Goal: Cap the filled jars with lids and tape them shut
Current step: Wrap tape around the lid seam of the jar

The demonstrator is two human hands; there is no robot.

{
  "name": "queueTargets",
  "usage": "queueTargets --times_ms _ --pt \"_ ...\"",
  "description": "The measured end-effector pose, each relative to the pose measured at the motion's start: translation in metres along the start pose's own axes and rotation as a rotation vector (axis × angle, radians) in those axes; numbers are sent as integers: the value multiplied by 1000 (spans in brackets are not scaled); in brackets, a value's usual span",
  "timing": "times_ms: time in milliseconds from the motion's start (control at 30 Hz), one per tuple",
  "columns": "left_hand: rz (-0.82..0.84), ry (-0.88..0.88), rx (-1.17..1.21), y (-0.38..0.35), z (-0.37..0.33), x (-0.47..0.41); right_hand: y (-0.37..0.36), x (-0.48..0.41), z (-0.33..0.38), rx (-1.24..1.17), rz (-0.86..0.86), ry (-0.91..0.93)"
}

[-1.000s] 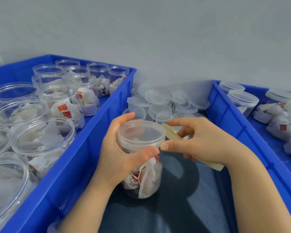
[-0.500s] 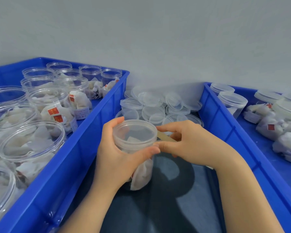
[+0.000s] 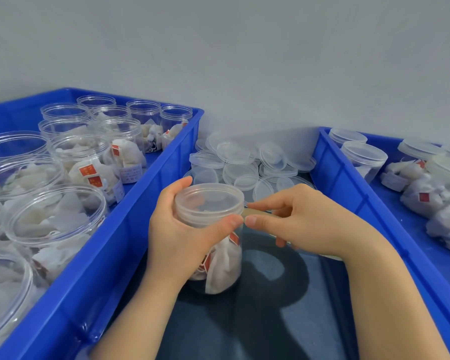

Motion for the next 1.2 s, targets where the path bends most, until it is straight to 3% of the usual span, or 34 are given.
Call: queueTargets --times_ms 167,533,833,1000,1200 --pt "66 -5 39 -2 1 -1 2 -3 -1 23 -67 11" --pt "353 -52 -22 -14 -2 12 3 2 -13 -50 18 -65" --pt "315 -95 -78 -13 -9 12 0 6 -16 -88 134 -46" --pt "286 -85 -3 -5 -11 8 1 1 -16 -161 73 42" --pt "281 -141 -96 -7 -13 11 -2 -4 -20 -159 58 71"
Point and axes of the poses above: each hand's wrist, its own x-axis away from the middle knuckle, its own y-axis out of the back of the hand, z = x × y, the point moved 6 cm from there along -x, towards the middle knuckle, and after that the axes turned 15 degrees about y, right-handed, at the moved point
